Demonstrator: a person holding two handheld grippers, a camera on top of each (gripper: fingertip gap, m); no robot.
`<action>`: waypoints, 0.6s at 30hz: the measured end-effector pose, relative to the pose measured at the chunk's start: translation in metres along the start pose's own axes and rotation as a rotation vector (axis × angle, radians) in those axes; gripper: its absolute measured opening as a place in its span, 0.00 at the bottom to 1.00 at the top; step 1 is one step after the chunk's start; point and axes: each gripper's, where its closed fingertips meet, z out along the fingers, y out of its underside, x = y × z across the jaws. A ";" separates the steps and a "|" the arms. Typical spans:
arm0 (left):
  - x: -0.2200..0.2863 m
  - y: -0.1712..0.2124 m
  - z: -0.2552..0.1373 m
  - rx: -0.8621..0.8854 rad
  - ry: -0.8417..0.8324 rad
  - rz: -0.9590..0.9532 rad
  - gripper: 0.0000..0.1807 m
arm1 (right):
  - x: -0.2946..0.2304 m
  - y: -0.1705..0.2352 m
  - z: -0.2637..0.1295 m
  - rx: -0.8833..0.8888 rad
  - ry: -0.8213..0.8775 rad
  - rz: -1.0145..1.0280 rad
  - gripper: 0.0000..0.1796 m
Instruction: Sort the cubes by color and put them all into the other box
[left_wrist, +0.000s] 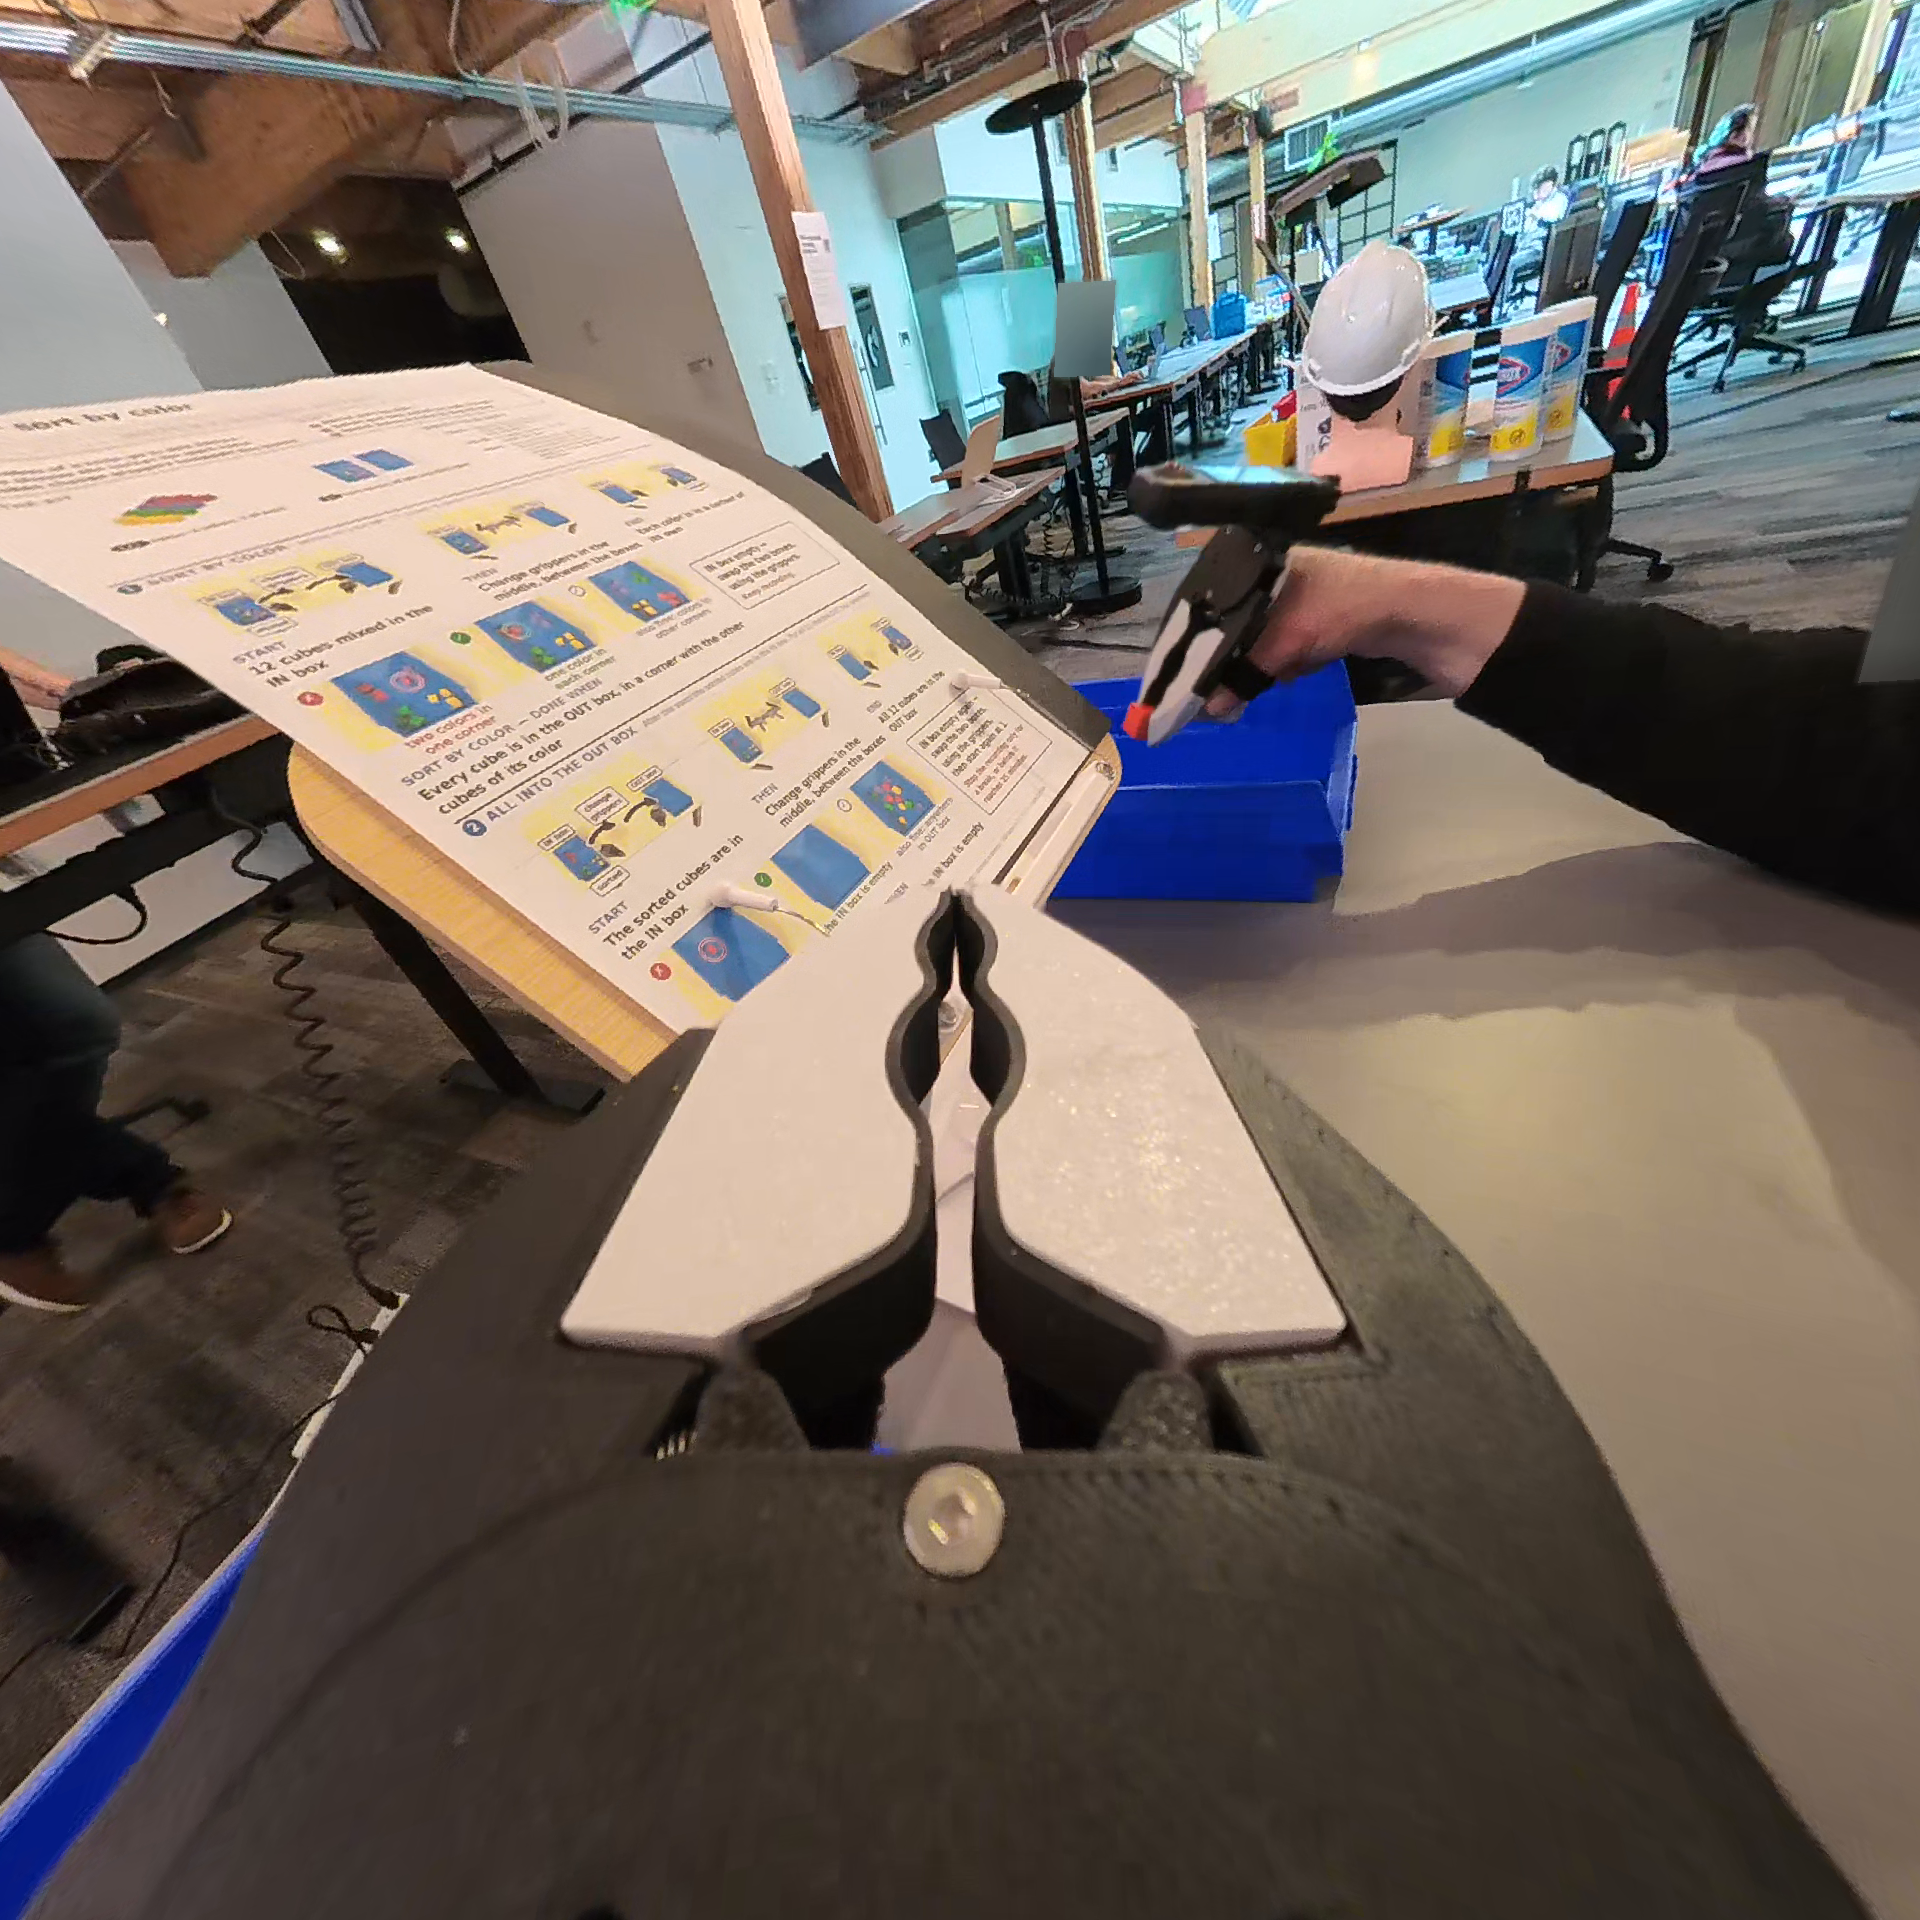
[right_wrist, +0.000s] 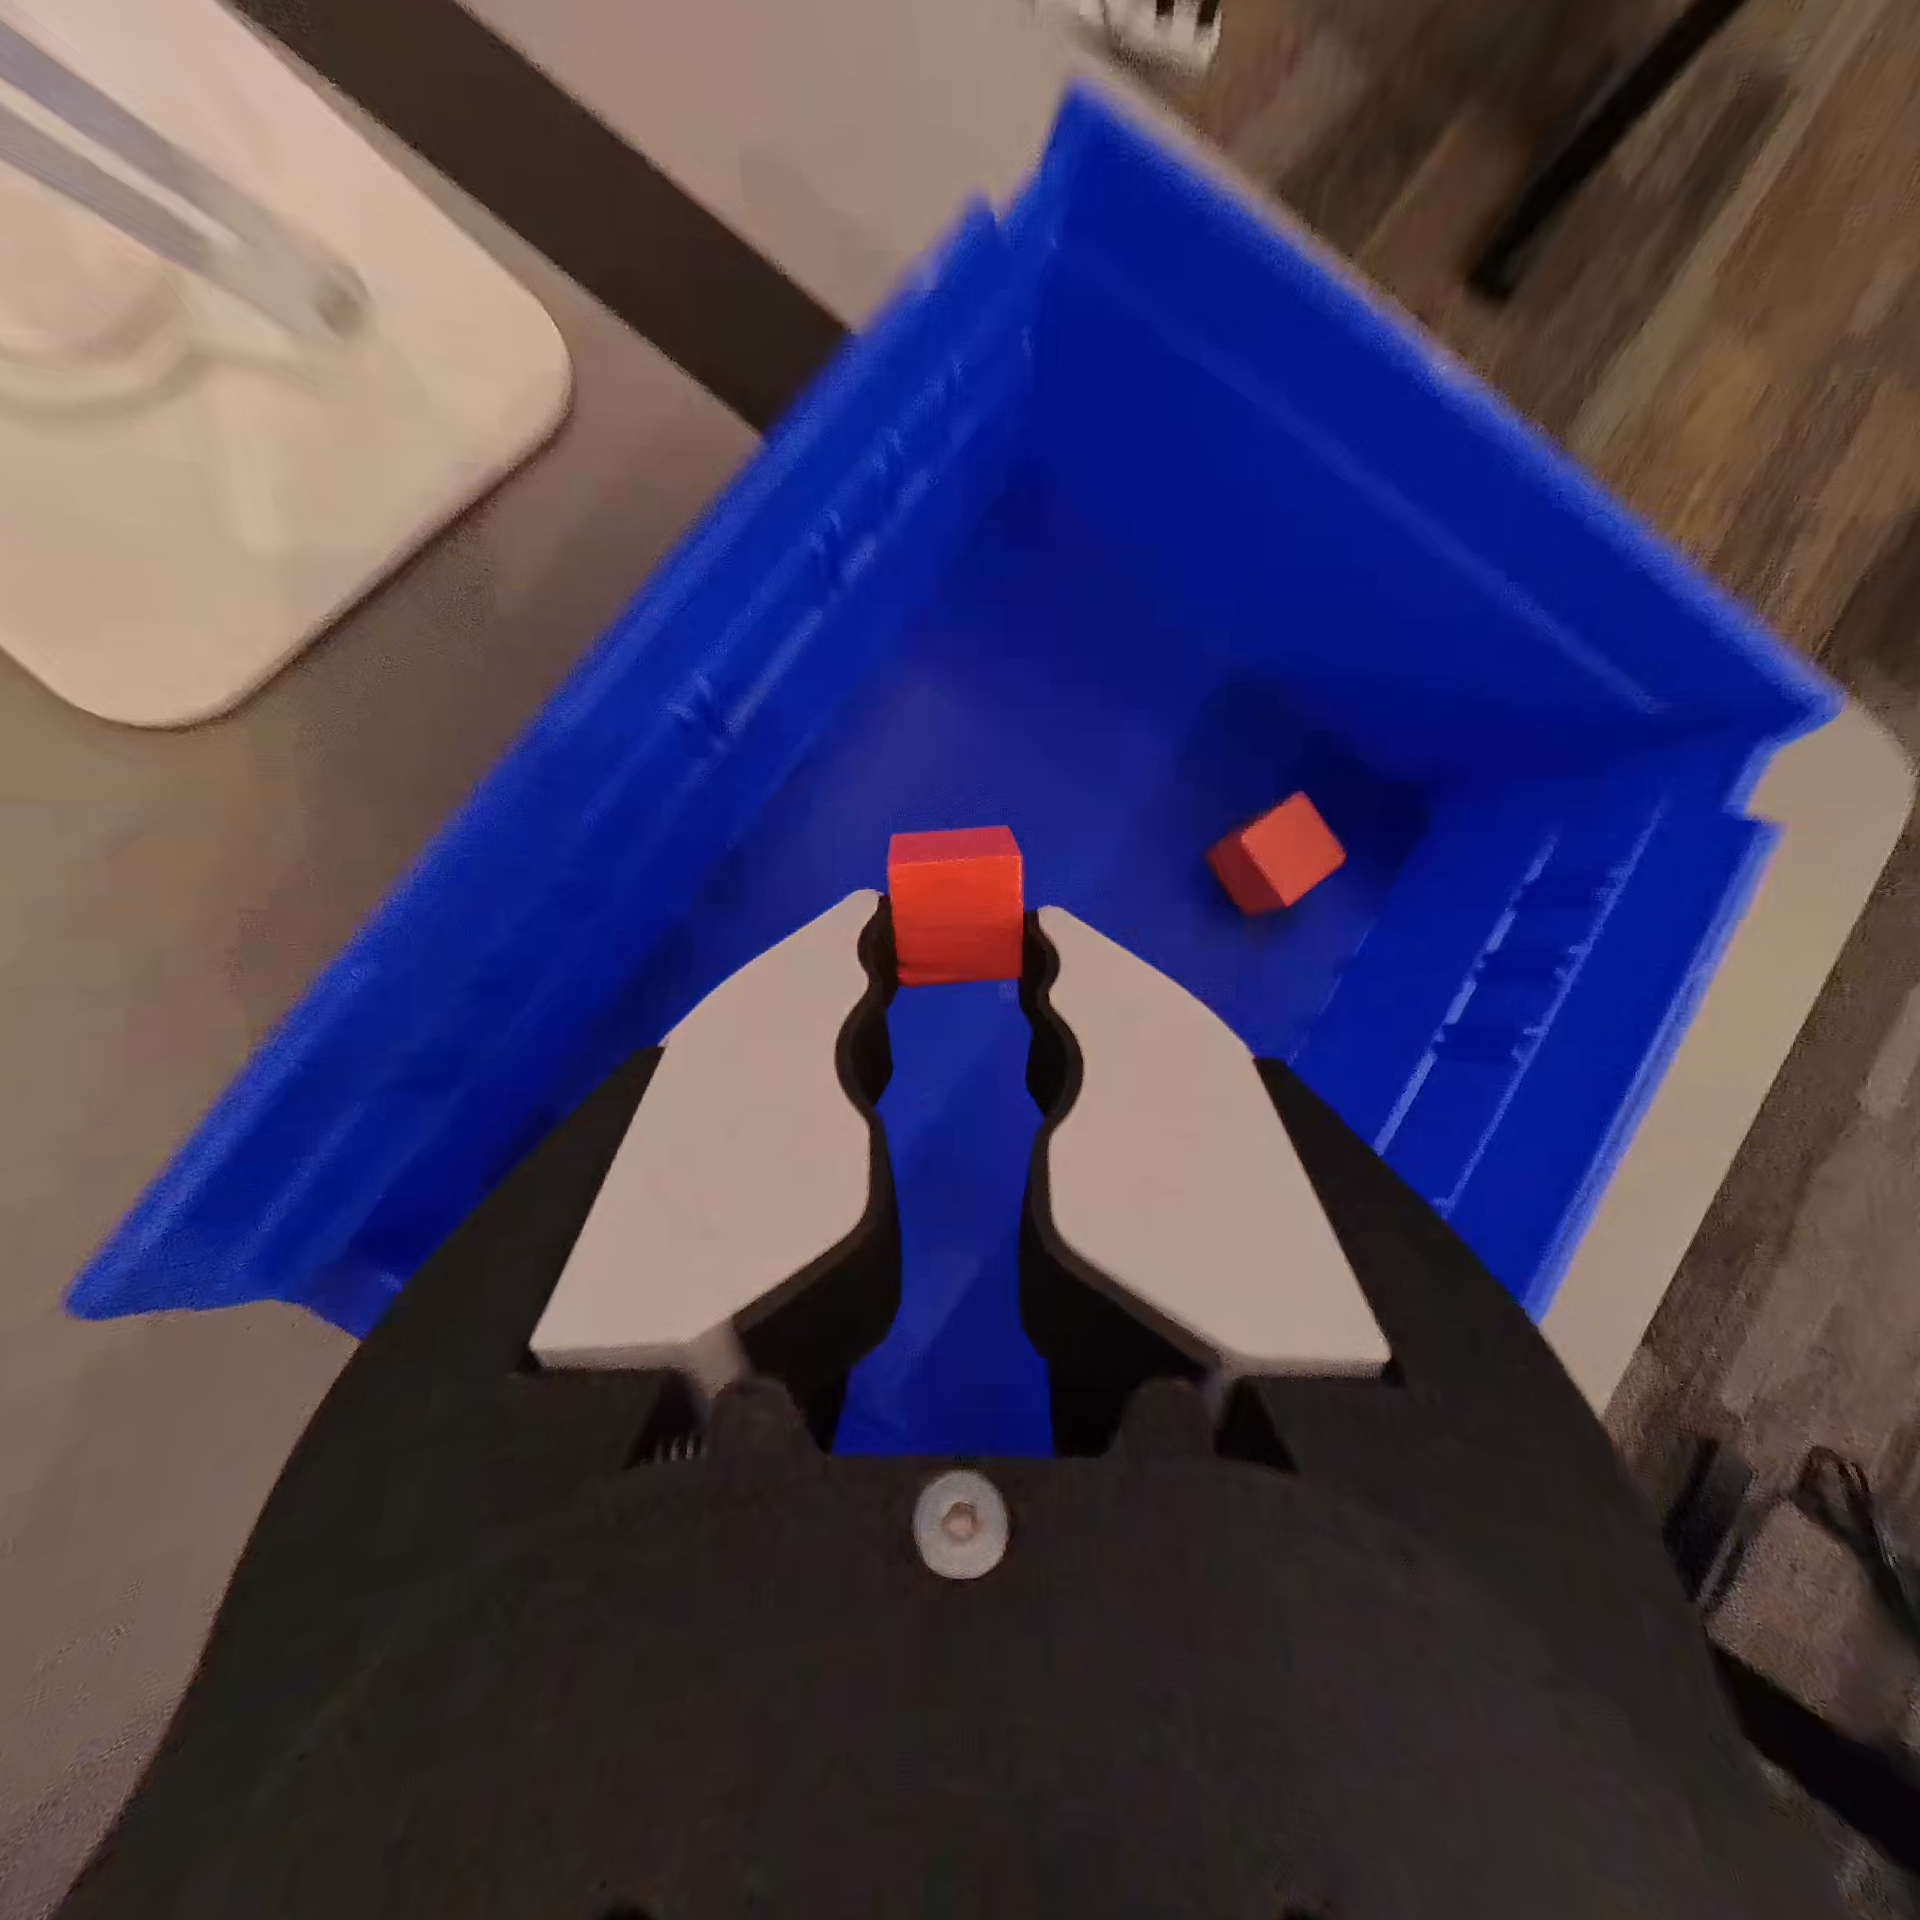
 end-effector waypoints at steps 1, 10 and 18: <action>-0.001 0.002 0.000 -0.010 -0.005 0.002 0.00 | 0.003 0.008 0.008 -0.033 -0.001 0.010 0.13; 0.002 0.020 0.011 -0.115 0.000 0.026 0.00 | 0.036 0.042 0.041 -0.192 0.169 0.088 0.29; 0.002 0.023 0.011 -0.144 0.001 0.036 0.00 | 0.033 0.005 0.007 -0.022 0.189 0.072 0.26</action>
